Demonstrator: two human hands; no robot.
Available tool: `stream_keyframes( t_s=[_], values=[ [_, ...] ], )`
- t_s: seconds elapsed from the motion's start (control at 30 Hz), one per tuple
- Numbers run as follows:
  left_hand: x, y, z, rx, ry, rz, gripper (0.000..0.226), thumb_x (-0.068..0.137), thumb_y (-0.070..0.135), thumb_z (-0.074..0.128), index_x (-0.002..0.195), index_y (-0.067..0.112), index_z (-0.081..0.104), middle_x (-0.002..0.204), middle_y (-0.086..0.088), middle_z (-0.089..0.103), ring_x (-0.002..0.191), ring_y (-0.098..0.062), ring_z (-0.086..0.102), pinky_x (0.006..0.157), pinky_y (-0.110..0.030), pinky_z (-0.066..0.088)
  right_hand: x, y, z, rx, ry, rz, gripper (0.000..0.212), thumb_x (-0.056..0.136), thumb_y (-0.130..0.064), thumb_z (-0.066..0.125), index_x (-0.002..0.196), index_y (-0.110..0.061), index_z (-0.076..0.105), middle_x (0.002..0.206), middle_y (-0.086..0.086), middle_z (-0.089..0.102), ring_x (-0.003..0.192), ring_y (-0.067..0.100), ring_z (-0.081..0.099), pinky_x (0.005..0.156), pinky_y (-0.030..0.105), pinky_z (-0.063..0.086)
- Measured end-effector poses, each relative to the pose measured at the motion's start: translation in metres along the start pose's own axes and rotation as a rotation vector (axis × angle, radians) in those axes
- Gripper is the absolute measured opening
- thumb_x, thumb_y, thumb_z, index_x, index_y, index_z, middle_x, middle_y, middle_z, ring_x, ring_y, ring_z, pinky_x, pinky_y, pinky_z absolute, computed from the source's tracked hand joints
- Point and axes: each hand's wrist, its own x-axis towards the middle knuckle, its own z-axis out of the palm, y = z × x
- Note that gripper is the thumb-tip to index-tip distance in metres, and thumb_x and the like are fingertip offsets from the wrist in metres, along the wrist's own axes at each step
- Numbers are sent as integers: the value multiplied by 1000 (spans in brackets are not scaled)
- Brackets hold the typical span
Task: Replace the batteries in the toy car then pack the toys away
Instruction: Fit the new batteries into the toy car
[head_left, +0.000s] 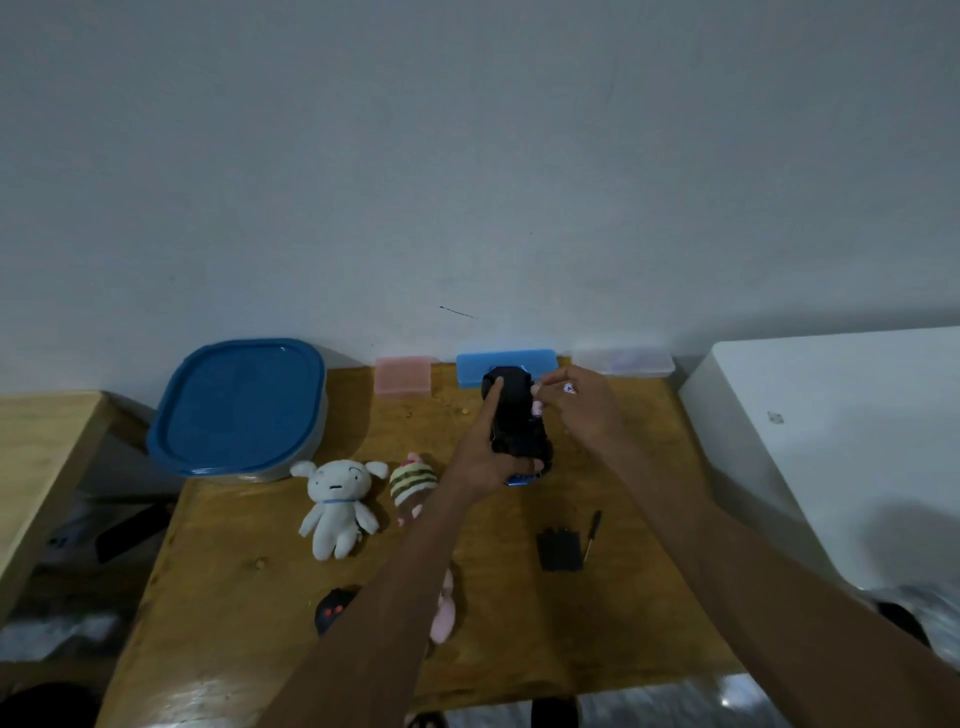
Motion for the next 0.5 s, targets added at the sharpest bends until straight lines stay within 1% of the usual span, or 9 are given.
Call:
stream_keyframes(
  t_s=[0.03,0.1,0.13,0.2,0.23,0.27,0.3,0.4,0.5],
  values=[
    [0,0,0,19,3,11,120,75,0,86,161,40,11,157,-4,41,138,-29,47,109,-52,47,-1,-3,0,-31,-5,-35,16,95,-24,66,103,-14,74,107,2,72,97,13,66,86,30,55],
    [1,-2,0,28,7,26,120,75,1,86,161,40,12,155,-3,43,136,-26,47,109,-47,48,-3,-7,1,-74,-39,-77,21,99,-24,59,110,-17,75,104,-4,73,88,-1,66,77,13,50],
    [1,-3,0,24,6,34,119,75,0,86,161,39,13,154,-3,43,136,-25,47,108,-45,49,-4,-9,1,-100,-62,-88,21,100,-26,58,111,-19,75,99,-6,73,83,-5,65,74,11,48],
    [1,-5,0,11,4,56,118,75,-1,86,160,39,14,155,-3,43,135,-22,47,107,-39,50,-5,-9,2,-135,-95,-84,15,98,-31,63,106,-22,71,91,-6,72,74,-4,66,70,15,50],
    [1,-6,-1,6,5,66,118,75,0,86,160,39,15,156,-2,42,135,-20,47,105,-35,50,-6,-9,2,-124,-103,-69,13,95,-33,67,102,-22,67,89,-5,72,70,-4,67,63,14,50],
    [1,-7,-1,5,7,75,117,75,0,87,160,39,16,156,-2,42,134,-18,47,104,-33,51,-7,-9,2,-117,-101,-64,16,92,-34,72,96,-21,64,86,-4,71,66,-4,67,56,11,47],
    [1,-8,-1,3,10,85,117,75,2,87,160,40,16,157,-2,41,134,-18,47,103,-33,51,-7,-9,2,-125,-91,-74,21,88,-36,76,90,-21,62,81,-5,71,64,-3,67,53,10,45],
    [2,-9,-2,20,13,101,118,73,7,89,160,40,17,156,-1,41,136,-22,47,104,-38,53,-9,-9,2,-158,-44,-115,26,82,-42,80,77,-22,63,72,-8,69,64,1,65,53,13,44],
    [1,-11,-3,-1,12,98,118,74,5,89,160,38,17,156,1,40,137,-21,47,104,-35,52,-13,-11,5,-183,-7,-145,20,83,-38,79,78,-24,67,81,-9,69,71,0,63,52,9,43]
  ],
)
